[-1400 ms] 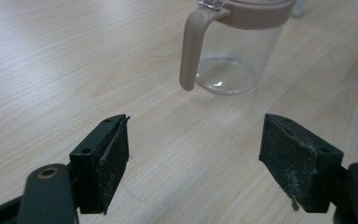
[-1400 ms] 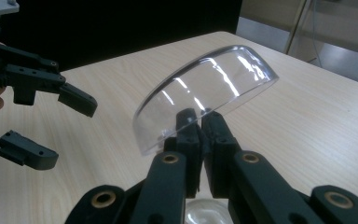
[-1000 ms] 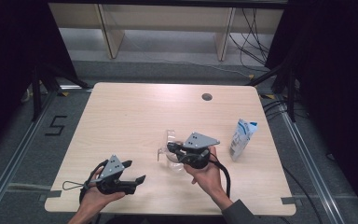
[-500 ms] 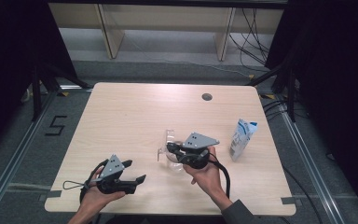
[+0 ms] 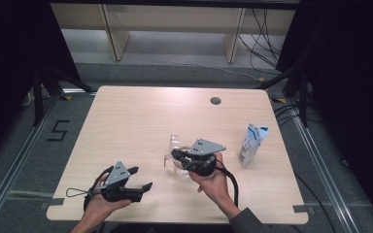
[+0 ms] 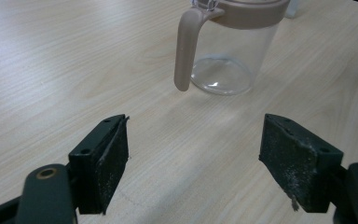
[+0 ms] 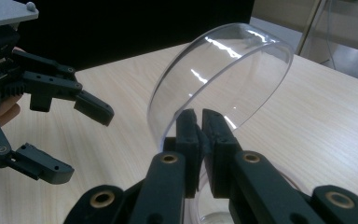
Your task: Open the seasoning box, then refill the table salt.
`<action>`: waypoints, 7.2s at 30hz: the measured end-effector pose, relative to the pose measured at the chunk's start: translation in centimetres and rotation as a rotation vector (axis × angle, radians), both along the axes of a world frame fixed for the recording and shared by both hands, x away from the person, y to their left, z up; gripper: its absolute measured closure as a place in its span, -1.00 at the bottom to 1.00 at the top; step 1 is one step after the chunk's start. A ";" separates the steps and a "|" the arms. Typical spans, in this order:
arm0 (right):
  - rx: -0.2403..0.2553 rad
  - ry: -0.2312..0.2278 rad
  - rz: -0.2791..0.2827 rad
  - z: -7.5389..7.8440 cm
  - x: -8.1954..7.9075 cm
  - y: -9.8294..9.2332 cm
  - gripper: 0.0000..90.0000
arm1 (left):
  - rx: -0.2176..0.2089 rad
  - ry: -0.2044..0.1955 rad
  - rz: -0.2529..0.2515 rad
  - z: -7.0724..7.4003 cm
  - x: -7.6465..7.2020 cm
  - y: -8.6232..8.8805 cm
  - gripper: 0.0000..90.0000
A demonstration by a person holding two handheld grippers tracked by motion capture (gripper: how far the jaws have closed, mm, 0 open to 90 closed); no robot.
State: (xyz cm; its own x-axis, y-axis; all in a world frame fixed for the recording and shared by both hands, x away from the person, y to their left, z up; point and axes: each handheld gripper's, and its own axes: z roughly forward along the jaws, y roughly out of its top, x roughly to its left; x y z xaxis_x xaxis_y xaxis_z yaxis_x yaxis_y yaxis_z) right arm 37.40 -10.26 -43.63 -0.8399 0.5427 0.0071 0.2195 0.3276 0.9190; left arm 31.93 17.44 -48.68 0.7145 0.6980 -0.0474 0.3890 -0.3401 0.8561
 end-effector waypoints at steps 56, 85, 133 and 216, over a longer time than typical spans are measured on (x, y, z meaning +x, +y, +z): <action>0.075 -0.041 -0.332 -0.2 -5.0 -8.6 -0.08 | -0.009 0.002 0.007 -0.2 0.0 -0.1 -0.48; 0.125 0.013 -0.759 -2.7 -4.9 -18.5 -0.43 | -0.011 0.003 -0.004 -0.4 0.1 -0.4 -0.48; 0.063 0.078 -0.766 -6.1 0.1 -18.6 -0.58 | -0.025 0.009 0.010 -0.3 0.2 -0.4 -0.48; 0.082 0.151 -0.925 -7.7 3.1 -16.4 -0.31 | -0.023 0.001 -0.006 -0.3 0.2 -0.4 -0.48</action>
